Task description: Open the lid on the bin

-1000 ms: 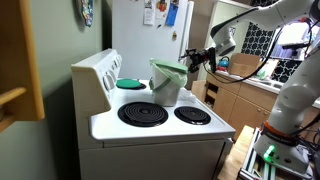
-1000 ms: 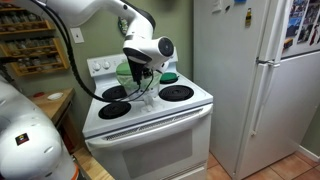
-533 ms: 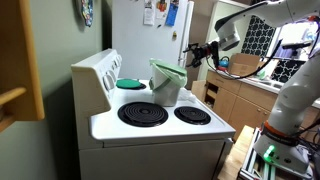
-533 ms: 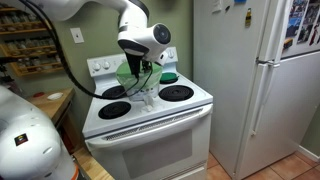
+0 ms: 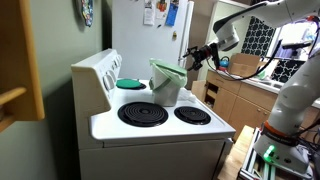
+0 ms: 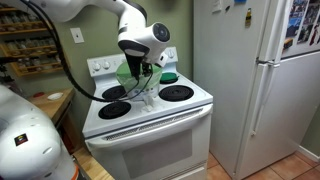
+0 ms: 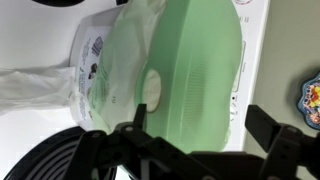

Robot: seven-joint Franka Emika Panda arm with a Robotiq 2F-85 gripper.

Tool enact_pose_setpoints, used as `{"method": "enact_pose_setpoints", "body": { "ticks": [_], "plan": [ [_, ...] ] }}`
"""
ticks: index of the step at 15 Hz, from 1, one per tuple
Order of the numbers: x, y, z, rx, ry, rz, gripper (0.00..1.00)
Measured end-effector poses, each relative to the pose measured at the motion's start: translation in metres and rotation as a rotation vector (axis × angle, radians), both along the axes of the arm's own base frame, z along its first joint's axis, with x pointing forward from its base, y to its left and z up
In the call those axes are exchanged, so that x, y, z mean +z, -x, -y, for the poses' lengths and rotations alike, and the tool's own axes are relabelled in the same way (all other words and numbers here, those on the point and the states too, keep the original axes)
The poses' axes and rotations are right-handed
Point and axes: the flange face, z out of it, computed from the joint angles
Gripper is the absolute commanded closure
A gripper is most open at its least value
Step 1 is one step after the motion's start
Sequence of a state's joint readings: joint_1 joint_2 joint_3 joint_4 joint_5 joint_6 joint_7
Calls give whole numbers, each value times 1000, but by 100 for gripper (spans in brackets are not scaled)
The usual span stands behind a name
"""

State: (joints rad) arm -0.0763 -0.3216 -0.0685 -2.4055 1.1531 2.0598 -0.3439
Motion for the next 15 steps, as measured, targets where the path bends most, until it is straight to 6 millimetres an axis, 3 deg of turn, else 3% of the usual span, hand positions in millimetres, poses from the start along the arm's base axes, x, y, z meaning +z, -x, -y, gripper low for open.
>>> {"method": "enact_pose_setpoints", "body": {
  "ticks": [5, 10, 15],
  "plan": [
    [-24, -3, 4, 45, -1, 50, 0],
    [-30, -5, -1, 96, -67, 142, 0],
    [-47, -7, -2, 110, -86, 107, 0]
  ]
}}
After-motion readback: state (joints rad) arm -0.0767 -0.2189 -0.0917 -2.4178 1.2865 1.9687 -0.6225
